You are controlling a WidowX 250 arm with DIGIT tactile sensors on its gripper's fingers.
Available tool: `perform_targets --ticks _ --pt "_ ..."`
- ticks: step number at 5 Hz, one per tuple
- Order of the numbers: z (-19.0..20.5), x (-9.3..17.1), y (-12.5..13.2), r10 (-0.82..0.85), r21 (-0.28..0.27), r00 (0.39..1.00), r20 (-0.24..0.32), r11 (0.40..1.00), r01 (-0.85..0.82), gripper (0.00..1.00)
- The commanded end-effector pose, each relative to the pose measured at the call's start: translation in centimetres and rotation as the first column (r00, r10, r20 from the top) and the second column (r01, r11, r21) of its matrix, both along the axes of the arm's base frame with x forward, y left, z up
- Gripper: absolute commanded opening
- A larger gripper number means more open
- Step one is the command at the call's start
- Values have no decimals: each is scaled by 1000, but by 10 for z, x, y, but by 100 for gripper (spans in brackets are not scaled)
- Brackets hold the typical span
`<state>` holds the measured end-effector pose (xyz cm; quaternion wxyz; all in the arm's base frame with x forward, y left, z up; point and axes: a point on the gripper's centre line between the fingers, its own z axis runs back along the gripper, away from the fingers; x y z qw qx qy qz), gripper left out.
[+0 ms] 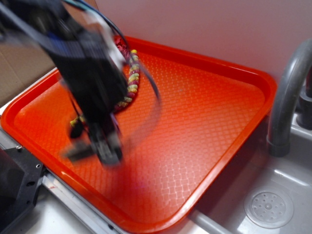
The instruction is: Grab the wood chip.
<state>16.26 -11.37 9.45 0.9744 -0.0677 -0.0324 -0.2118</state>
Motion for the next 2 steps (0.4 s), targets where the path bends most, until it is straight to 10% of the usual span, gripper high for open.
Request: perform_targets --ticks 1,2 --pt "109 2 73 431 9 903 -7 903 -431 0" --pt "120 12 81 451 -22 889 77 892 -451 0"
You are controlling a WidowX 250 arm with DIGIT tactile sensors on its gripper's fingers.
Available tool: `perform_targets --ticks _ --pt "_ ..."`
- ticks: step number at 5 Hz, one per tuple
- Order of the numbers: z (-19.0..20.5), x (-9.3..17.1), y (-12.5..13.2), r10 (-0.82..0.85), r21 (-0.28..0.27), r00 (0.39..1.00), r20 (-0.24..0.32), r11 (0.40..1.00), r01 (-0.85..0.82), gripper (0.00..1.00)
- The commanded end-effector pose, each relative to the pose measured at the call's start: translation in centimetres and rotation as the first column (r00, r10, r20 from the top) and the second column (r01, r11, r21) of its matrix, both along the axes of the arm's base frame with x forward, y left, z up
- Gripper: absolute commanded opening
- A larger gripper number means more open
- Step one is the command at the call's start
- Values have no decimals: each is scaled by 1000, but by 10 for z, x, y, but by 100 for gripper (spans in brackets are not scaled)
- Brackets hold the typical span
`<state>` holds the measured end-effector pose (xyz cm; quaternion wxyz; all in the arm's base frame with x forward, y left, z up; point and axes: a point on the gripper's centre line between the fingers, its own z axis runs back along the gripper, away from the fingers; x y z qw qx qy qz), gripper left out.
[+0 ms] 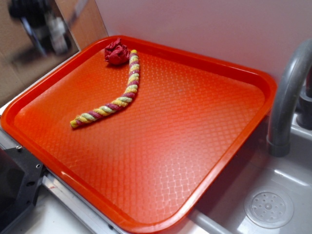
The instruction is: Grab the wood chip.
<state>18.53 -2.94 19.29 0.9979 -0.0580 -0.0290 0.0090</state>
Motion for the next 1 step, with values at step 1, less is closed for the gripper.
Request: perform_targets --ticks 1 --pt "13 -4 -6 35 46 995 96 998 -39 0"
